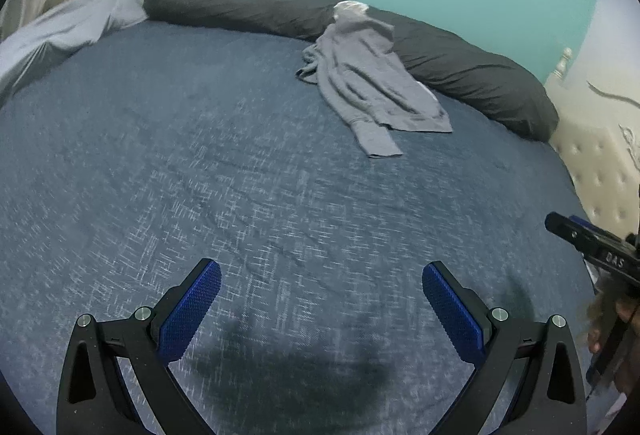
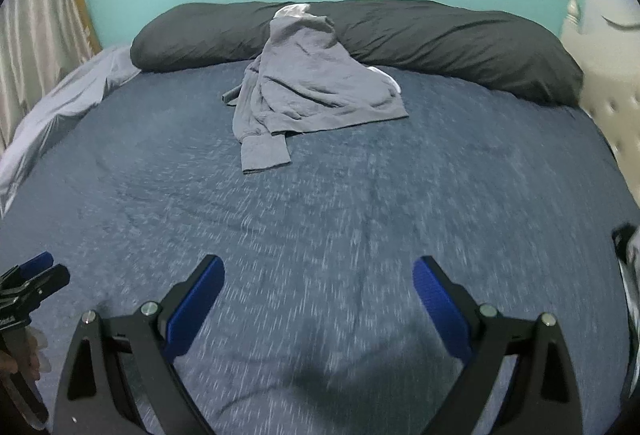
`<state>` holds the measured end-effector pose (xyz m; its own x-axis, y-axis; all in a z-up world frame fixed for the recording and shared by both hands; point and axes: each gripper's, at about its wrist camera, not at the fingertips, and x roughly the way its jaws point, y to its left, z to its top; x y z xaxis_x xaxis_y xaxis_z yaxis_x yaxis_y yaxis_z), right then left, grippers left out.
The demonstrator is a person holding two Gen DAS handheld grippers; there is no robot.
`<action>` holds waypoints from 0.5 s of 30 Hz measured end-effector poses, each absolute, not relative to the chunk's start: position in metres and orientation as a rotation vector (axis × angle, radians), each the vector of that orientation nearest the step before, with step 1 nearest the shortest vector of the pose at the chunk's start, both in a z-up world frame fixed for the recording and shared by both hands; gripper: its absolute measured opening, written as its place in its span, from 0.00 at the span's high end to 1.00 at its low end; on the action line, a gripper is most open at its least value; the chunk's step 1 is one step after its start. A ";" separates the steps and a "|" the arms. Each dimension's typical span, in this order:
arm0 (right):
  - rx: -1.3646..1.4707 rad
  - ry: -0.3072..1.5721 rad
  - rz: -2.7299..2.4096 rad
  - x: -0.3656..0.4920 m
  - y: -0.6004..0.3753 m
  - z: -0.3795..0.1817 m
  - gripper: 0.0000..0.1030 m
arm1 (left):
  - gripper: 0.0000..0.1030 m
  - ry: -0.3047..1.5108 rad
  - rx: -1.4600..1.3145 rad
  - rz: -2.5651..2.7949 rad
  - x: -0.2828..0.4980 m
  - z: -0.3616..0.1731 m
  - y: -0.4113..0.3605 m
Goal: Fold clothes
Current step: 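Move the right tool toward the grey sweatshirt on the bed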
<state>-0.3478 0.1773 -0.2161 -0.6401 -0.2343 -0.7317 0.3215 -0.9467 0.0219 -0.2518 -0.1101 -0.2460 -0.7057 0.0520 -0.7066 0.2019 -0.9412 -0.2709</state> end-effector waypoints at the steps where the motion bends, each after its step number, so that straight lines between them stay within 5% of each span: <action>1: 1.135 0.165 -2.589 -0.354 0.174 -0.219 0.07 | 0.00 0.518 1.174 -2.776 -0.255 -0.250 -0.113; 15: 1.117 0.300 -2.509 -0.443 0.100 -0.258 0.07 | 0.00 0.542 1.232 -2.788 -0.270 -0.280 -0.135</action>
<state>-0.4430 0.1000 -0.2583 -0.6139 -0.2508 -0.7485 0.4202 -0.9065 -0.0409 -0.2697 -0.1347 -0.2801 -0.6825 0.0982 -0.7243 0.1805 -0.9376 -0.2972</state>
